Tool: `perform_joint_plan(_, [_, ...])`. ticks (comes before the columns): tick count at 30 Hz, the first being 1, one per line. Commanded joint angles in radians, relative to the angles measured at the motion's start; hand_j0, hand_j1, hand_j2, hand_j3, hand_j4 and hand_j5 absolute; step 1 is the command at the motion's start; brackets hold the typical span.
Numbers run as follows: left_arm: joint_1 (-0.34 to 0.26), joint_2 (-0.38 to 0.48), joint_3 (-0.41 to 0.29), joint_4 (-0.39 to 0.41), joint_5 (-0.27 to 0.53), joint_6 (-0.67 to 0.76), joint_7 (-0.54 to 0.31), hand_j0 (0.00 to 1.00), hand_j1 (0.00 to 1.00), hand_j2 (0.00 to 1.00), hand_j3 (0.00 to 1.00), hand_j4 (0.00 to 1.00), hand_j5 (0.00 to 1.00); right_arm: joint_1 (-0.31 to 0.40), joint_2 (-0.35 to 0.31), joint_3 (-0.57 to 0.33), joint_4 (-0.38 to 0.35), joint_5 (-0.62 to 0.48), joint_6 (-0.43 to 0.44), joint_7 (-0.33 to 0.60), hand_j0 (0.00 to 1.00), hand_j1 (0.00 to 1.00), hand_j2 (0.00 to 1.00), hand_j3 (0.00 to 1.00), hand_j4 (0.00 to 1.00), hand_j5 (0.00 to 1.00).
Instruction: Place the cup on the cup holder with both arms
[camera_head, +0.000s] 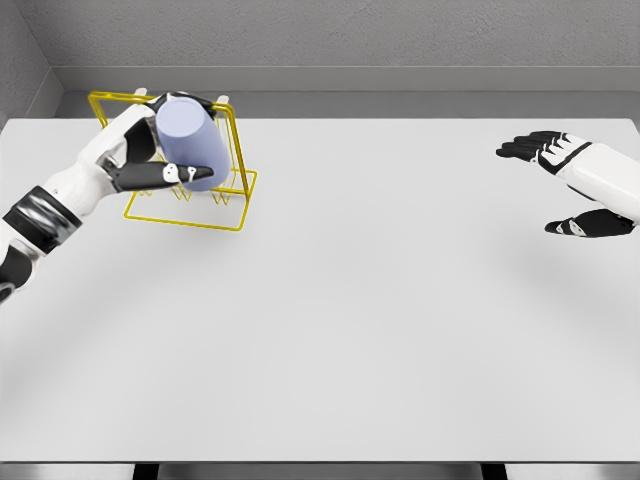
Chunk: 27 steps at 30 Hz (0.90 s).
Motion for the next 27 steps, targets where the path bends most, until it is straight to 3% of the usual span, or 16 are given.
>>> perform_joint_plan(1, [0.0, 0.001, 0.001, 0.007, 0.007, 0.0, 0.0, 0.62, 0.62, 0.62, 0.62, 0.62, 0.62, 0.0, -0.001, 0.0, 0.0, -0.007, 0.003, 0.0, 1.0, 1.0, 1.0, 1.0, 1.0, 1.0])
perform_joint_plan(6, [0.002, 0.001, 0.0, 0.007, 0.01, 0.0, 0.0, 0.63, 0.63, 0.63, 0.63, 0.63, 0.63, 0.0, -0.001, 0.0, 0.0, -0.007, 0.003, -0.001, 1.0, 1.0, 1.0, 1.0, 1.0, 1.0])
perform_joint_plan(9, [0.0, 0.002, 0.0, 0.008, 0.01, 0.004, 0.0, 0.79, 0.79, 0.79, 0.79, 0.79, 0.79, 0.0, -0.001, 0.0, 0.0, -0.007, 0.003, -0.001, 1.0, 1.0, 1.0, 1.0, 1.0, 1.0])
perform_joint_plan(11, [0.0, 0.002, 0.0, 0.008, 0.008, 0.004, 0.0, 0.84, 0.84, 0.84, 0.84, 0.84, 0.84, 0.0, -0.001, 0.0, 0.0, -0.007, 0.003, -0.001, 1.0, 1.0, 1.0, 1.0, 1.0, 1.0])
perform_joint_plan(23, [-0.012, -0.001, 0.0, 0.025, 0.007, 0.007, 0.0, 0.85, 0.85, 0.85, 0.85, 0.85, 0.85, 0.0, -0.001, 0.0, 0.001, -0.007, 0.003, -0.001, 1.0, 1.0, 1.0, 1.0, 1.0, 1.0])
perform_joint_plan(27, [-0.014, -0.001, -0.002, 0.025, 0.005, 0.008, 0.0, 0.9, 0.9, 0.9, 0.9, 0.9, 0.9, 0.0, -0.001, -0.002, 0.001, -0.007, 0.003, -0.001, 1.0, 1.0, 1.0, 1.0, 1.0, 1.0])
